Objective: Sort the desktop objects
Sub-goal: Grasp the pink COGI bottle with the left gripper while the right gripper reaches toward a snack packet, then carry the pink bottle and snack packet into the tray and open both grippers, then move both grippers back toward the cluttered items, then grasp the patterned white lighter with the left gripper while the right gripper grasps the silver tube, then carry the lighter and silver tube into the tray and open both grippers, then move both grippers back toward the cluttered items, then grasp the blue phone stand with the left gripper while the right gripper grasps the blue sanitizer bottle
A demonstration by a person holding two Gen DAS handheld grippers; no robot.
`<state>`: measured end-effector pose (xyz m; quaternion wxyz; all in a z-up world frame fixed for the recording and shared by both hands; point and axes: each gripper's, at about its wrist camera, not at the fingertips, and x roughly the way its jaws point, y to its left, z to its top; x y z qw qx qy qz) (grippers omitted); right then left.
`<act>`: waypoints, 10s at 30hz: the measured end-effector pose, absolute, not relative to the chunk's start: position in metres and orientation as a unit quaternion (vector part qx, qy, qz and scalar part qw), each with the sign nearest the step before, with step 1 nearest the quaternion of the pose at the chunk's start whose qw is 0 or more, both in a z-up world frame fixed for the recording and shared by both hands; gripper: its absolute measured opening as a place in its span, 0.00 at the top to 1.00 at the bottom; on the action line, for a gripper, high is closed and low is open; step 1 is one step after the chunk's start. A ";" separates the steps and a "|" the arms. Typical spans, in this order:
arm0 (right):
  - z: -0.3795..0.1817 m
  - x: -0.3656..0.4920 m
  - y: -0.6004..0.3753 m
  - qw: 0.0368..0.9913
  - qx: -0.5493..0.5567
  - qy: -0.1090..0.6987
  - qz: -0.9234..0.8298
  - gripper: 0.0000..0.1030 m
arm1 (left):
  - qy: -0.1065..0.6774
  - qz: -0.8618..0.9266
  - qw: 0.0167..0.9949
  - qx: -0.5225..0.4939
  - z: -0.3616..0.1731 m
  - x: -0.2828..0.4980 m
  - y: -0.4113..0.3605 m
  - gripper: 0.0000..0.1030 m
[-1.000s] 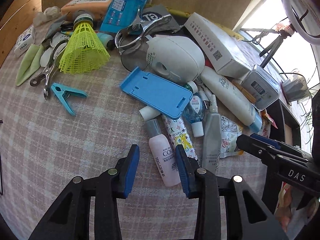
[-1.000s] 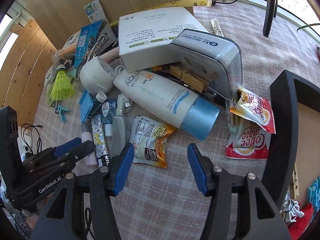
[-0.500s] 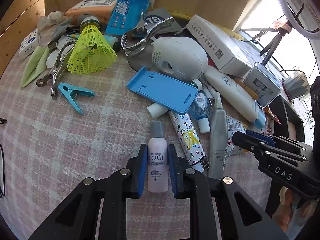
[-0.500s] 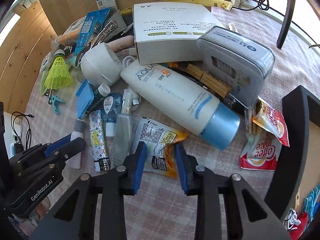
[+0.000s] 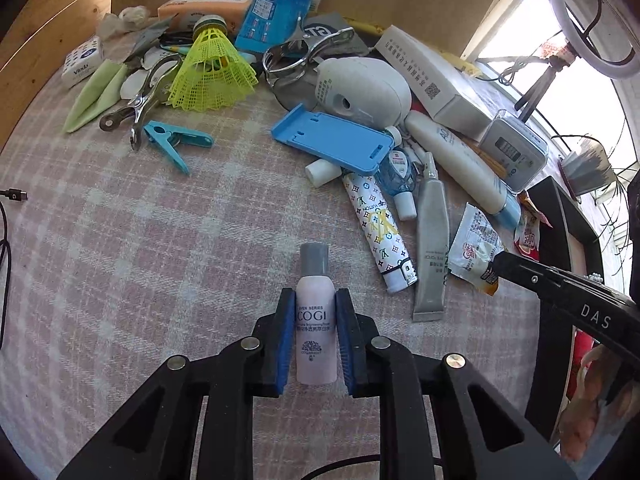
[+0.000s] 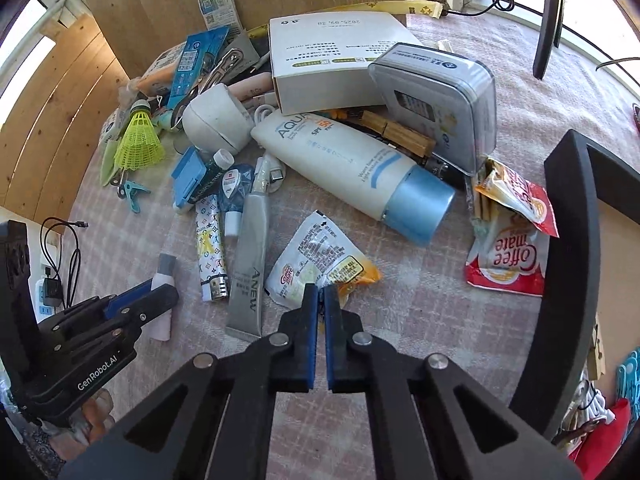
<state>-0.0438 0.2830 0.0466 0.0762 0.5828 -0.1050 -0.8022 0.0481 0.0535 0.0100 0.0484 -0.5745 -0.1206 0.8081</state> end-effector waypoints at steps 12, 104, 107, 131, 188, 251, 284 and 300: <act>0.069 -0.021 0.295 0.069 0.561 -0.115 -0.817 0.99 | -0.108 0.818 0.059 -0.562 0.039 0.047 0.059 0.82; 0.133 0.045 0.399 -0.020 0.489 -0.127 -0.863 0.44 | -0.076 0.814 0.098 -0.567 0.073 -0.029 0.151 0.46; 0.126 0.025 0.369 0.001 0.499 -0.121 -0.858 0.44 | -0.091 0.809 0.081 -0.575 0.061 -0.040 0.124 0.46; 0.062 -0.053 0.285 0.068 0.570 -0.134 -0.807 0.52 | -0.106 0.797 0.066 -0.591 0.015 -0.057 0.103 0.78; 0.054 -0.047 0.280 0.057 0.587 -0.088 -0.803 0.92 | -0.126 0.801 0.114 -0.575 0.024 -0.032 0.114 0.82; 0.105 -0.030 0.315 0.043 0.531 -0.098 -0.841 0.50 | -0.067 0.821 0.104 -0.558 0.053 -0.060 0.080 0.51; 0.031 -0.128 0.196 0.096 0.614 -0.087 -0.779 0.61 | -0.018 0.817 0.075 -0.572 0.011 -0.091 0.034 0.50; 0.032 -0.123 0.169 0.084 0.599 0.054 -0.795 0.85 | 0.054 0.824 0.090 -0.557 0.003 -0.089 0.065 0.46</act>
